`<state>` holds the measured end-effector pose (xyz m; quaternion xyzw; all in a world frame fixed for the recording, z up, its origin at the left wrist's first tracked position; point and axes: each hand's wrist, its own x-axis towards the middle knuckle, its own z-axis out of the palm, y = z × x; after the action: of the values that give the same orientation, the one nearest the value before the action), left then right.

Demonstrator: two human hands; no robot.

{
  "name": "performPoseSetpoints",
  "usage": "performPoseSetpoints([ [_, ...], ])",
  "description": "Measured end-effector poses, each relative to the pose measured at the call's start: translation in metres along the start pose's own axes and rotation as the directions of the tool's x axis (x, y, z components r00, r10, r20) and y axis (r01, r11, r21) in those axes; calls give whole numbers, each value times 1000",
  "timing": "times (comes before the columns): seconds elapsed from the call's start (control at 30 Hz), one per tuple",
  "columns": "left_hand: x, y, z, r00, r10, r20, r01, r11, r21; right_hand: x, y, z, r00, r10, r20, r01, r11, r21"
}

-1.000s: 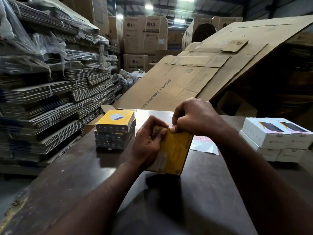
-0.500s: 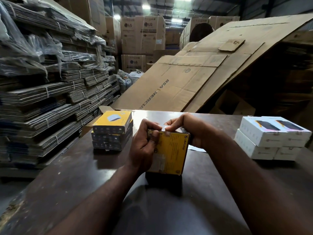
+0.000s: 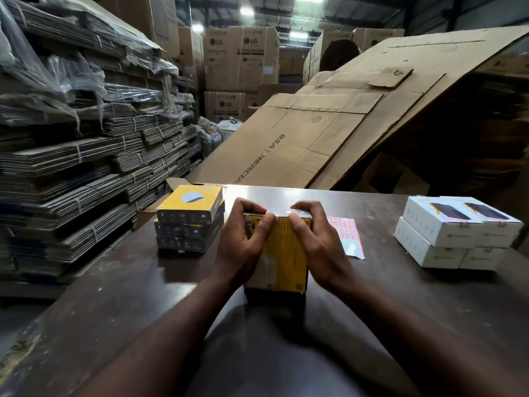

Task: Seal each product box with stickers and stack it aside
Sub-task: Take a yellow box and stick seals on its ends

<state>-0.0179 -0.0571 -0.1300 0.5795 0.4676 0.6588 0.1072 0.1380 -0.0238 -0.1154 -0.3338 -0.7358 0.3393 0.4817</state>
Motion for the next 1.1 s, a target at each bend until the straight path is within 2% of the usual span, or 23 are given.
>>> performPoseSetpoints([
  [0.13, -2, 2, 1, 1000, -7, -18, 8, 1000, 29, -14, 14, 8, 986, -140, -91, 135, 989, -55],
  [0.27, -1, 2, -1, 999, 7, 34, -9, 999, 48, -13, 11, 14, 945, -259, -198, 233, 962, -145],
  [0.43, -4, 10, -2, 992, 48, 113, -53, 998, 40, -12, 9, 11, 953, -221, -207, 198, 972, -126],
  [0.53, -8, 14, -2, 988, -3, 154, 13, 998, -62, -12, 12, 10, 939, -245, -242, 209, 964, -164],
  [0.63, -10, 18, 2, 985, -97, 143, 126, 968, -216, -13, 13, 10, 938, -266, -222, 239, 961, -142],
  [0.77, -8, 28, 6, 989, -123, 78, 142, 934, -327, -15, 11, 5, 907, -388, -162, 358, 915, -188],
  [1.0, -9, 29, 6, 990, -136, 48, 143, 962, -233, -14, 18, -3, 881, -465, -87, 425, 858, -288],
  [1.1, -7, 27, 6, 992, -123, 30, 126, 972, -197, -15, 21, 2, 895, -438, -89, 396, 870, -295],
])
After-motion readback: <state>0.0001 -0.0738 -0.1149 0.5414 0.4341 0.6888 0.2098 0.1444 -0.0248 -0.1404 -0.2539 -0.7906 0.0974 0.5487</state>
